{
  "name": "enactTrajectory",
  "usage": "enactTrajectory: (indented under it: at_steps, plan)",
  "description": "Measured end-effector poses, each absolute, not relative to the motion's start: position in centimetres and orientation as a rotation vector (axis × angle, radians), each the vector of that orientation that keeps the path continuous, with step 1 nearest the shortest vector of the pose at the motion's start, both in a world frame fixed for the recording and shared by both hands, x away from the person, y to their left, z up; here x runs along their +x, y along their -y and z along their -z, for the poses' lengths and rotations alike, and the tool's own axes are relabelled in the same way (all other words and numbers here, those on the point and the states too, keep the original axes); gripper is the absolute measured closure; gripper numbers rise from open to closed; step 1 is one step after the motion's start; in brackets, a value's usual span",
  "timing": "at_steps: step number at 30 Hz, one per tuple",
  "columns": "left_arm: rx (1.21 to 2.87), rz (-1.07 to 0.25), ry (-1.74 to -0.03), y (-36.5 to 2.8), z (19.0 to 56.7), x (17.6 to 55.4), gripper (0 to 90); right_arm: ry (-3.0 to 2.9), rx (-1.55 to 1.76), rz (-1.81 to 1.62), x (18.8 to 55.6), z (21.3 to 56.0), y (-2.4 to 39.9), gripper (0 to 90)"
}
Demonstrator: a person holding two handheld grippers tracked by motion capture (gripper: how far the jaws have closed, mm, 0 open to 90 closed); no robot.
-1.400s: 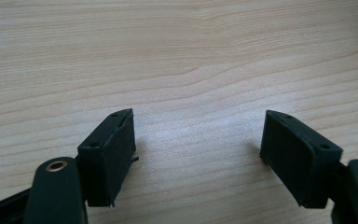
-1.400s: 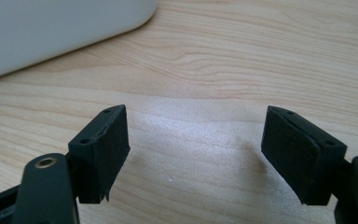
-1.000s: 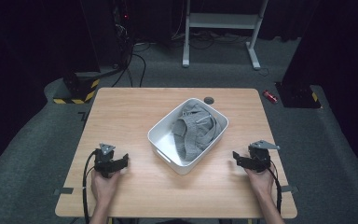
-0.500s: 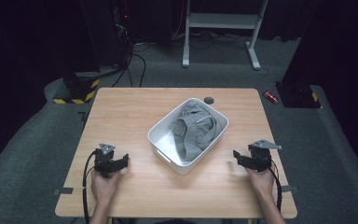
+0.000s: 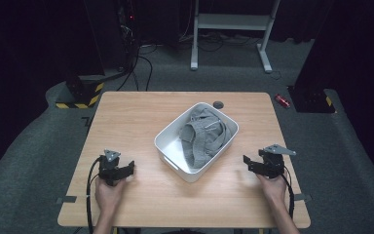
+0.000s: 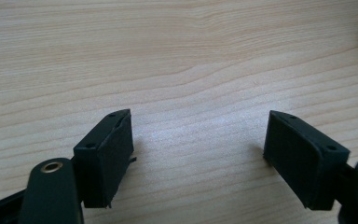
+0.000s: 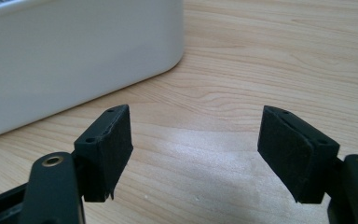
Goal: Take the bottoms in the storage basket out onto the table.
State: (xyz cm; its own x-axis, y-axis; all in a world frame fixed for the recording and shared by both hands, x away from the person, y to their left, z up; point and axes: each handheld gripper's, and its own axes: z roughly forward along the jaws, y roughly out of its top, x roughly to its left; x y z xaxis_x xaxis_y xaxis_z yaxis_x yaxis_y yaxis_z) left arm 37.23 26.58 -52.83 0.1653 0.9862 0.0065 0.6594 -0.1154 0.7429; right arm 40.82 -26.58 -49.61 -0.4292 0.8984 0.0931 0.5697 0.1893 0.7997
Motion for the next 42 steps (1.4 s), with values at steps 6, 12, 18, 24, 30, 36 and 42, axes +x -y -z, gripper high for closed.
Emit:
enactTrajectory:
  at_steps: [6, 12, 18, 24, 30, 36, 42]
  plan:
    - [1.845, -0.701, -1.558, -26.6, 52.8, 37.2, 23.9, -2.076, 1.363, -1.147, 40.9, 48.9, 26.4, 25.6]
    - [1.845, -0.701, -1.558, -26.6, 52.8, 37.2, 24.0, -2.084, 1.337, -1.162, 41.1, 48.4, 26.1, 25.4]
    - [1.844, -0.701, -1.559, -26.6, 52.8, 37.2, 24.1, -2.088, 1.33, -1.179, 41.3, 48.0, 25.8, 24.7]
    - [1.844, -0.701, -1.559, -26.6, 52.8, 37.2, 24.1, -2.092, 1.337, -1.212, 41.5, 47.6, 25.7, 24.7]
    - [1.844, -0.701, -1.559, -26.6, 52.8, 37.2, 24.1, -2.097, 1.319, -1.232, 41.7, 47.2, 25.3, 23.5]
    - [1.844, -0.701, -1.559, -26.6, 52.8, 37.2, 24.2, -2.091, 1.314, -1.257, 41.9, 46.8, 24.9, 21.1]
    - [1.847, -0.701, -1.559, -26.6, 52.8, 37.2, 24.2, -2.083, 1.297, -1.277, 42.1, 46.3, 24.5, 20.2]
